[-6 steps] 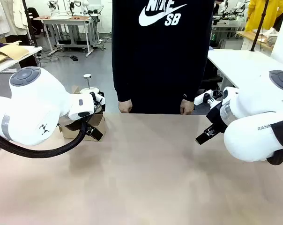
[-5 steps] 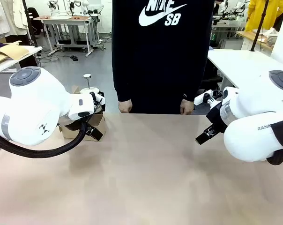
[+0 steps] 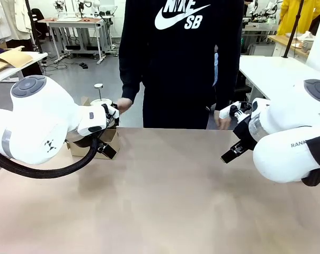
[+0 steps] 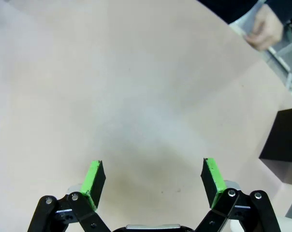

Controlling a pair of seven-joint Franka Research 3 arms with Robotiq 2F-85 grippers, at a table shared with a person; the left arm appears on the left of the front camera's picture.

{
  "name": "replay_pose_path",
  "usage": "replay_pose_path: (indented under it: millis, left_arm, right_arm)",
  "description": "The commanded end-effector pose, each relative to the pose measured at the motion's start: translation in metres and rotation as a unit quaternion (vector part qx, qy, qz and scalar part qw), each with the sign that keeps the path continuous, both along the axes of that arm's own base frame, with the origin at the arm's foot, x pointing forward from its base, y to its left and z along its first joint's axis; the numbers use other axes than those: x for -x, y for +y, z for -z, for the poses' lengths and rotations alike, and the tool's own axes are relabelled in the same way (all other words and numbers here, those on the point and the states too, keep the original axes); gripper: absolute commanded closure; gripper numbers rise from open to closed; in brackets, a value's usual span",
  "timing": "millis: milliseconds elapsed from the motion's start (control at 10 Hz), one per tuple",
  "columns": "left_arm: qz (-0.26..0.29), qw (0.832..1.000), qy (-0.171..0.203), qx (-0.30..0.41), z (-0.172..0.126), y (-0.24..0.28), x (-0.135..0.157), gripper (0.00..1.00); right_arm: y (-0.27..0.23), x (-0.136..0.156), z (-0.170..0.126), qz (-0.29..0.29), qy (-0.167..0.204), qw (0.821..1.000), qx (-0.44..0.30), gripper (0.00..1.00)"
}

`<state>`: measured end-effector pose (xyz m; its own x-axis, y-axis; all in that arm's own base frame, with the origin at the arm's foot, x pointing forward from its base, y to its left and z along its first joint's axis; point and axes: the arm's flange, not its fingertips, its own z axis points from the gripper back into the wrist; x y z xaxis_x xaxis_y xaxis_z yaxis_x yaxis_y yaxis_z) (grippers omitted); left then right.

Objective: Pour a drink into a cup and package it in a carrier.
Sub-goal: Pick up the 600 ml Paper Cup and place it in the middle top area of the table.

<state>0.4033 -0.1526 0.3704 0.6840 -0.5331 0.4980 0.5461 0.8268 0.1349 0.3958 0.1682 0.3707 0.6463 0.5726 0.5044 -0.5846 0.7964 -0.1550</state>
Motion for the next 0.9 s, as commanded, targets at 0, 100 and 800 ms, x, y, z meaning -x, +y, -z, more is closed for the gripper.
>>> replay_pose_path:
  millis: [0, 100, 800]
  left_arm:
    - [0.000, 1.000, 0.000, 0.000, 0.000, 0.000, 0.000, 0.00]
    - [0.000, 1.000, 0.000, 0.000, 0.000, 0.000, 0.000, 0.00]
    - [0.000, 1.000, 0.000, 0.000, 0.000, 0.000, 0.000, 0.00]
  right_arm:
    - [0.000, 0.000, 0.000, 0.000, 0.000, 1.000, 0.000, 0.00]
    - [0.000, 0.000, 0.000, 0.000, 0.000, 1.000, 0.000, 0.00]
    - [-0.065, -0.050, -0.164, -0.046, 0.022, 0.998, -0.039, 0.00]
